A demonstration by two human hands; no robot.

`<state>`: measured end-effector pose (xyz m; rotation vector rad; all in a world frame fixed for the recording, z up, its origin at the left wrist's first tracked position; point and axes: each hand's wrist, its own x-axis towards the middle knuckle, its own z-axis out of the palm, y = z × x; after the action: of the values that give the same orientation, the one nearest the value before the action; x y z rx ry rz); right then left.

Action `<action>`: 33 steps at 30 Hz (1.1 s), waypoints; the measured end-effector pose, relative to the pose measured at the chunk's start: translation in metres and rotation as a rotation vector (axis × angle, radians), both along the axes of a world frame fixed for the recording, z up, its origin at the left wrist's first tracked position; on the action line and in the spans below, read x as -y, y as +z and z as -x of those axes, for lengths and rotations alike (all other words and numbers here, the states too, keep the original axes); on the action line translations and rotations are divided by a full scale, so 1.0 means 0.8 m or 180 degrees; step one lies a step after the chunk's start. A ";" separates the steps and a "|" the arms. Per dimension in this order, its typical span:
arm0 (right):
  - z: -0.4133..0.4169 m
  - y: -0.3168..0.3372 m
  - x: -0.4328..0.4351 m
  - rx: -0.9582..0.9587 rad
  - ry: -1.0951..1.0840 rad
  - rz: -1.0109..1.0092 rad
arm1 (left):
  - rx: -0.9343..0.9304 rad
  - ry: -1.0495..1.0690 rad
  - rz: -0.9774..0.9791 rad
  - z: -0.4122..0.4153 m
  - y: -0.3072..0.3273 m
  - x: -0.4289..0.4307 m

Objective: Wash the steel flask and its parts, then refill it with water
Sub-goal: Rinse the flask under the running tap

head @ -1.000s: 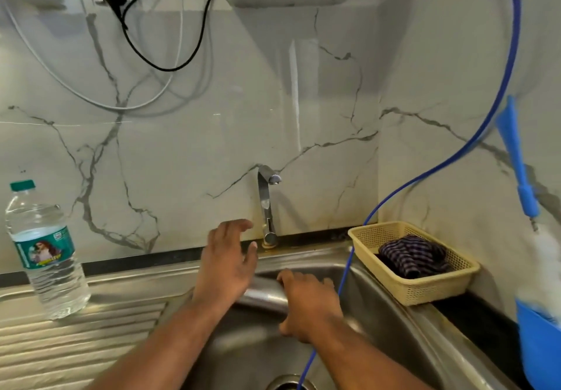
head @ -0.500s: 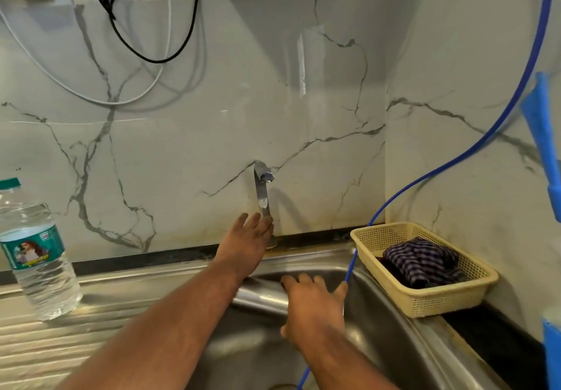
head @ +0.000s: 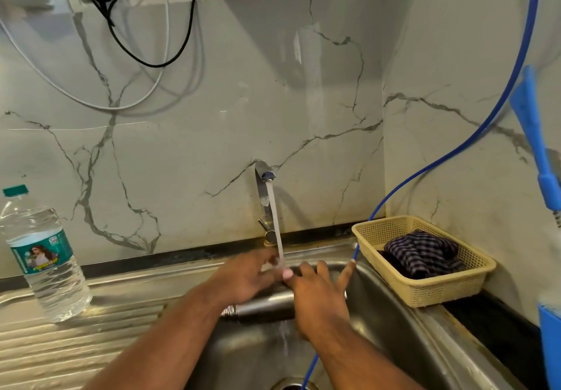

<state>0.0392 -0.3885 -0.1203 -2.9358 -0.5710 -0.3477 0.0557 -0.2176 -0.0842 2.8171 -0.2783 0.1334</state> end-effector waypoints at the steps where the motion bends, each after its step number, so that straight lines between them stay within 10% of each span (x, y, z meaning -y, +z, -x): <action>1: 0.001 0.002 0.000 0.0068 0.0072 -0.0067 | -0.0380 -0.0017 0.0163 0.015 -0.001 0.002; 5: 0.006 0.009 -0.003 0.0363 0.0478 -0.0149 | -0.0671 0.0208 0.0249 0.051 -0.014 -0.003; 10: 0.006 0.018 -0.002 0.0281 0.0187 -0.1445 | -0.0281 0.0844 0.1816 0.056 -0.046 0.002; 16: 0.011 0.022 -0.010 -0.1531 0.0015 -0.3686 | -0.0689 0.0452 0.2498 0.048 -0.066 0.002; 33: -0.031 -0.010 -0.030 -0.0663 0.0099 -0.3335 | 0.0359 0.0283 0.2607 0.021 -0.091 0.011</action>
<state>0.0639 -0.3647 -0.1280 -1.9153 -0.2668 -0.2264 0.0387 -0.2266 -0.1574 2.0092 -0.0868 0.3388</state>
